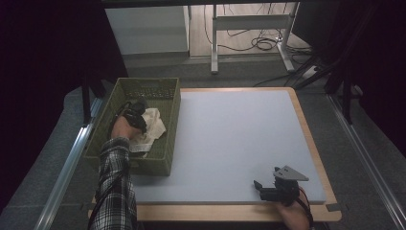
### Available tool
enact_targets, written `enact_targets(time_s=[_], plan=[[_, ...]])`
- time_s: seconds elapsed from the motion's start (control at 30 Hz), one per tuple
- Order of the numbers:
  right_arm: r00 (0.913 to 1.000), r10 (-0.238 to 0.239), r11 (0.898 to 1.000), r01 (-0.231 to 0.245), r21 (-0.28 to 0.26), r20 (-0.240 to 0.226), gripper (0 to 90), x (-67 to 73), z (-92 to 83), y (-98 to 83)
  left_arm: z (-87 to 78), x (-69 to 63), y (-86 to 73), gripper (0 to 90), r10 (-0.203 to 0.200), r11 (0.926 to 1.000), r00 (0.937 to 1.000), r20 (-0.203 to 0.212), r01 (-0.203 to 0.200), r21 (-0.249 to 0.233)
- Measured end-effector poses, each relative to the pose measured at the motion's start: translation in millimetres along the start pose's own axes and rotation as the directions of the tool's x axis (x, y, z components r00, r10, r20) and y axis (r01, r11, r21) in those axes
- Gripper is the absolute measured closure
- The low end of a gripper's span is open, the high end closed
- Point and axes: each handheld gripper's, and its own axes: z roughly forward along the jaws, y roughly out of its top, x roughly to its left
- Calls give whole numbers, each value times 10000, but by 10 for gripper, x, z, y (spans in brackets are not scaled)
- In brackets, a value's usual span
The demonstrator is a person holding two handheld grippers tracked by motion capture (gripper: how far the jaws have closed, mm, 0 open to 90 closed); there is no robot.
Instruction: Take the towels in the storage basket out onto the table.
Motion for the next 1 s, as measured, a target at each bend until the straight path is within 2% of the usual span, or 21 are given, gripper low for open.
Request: enact_targets(time_s=[0.17, 0.27, 0.47, 0.73, 1.0], plan=[[10000, -1, 10000, 1, -2, 0, 41, 0, 0, 0, -107, 11, -37, 779, 100, 9982, 9997, 244, -86, -590], [10000, -1, 10000, 1, 0, 1, 41, 0, 0, 0, -228, 16, -63, 778, 138, 9954, 9995, 288, -111, -948], [10000, 6, 10000, -6, -2, 6, 41, 1, 1, 0, -470, -35, -113, 776, 424, 9843, 9988, 228, -379, -1726], [10000, 10, 10000, -10, 0, 8, 41, 1, 0, 0, -686, -37, -188, 775, 537, 9751, 9981, 293, -461, -2169], [10000, 8, 10000, -8, 0, 11, 41, 1, 1, 0, -927, 2, -321, 771, 645, 9633, 9979, 42, -611, -2613]])
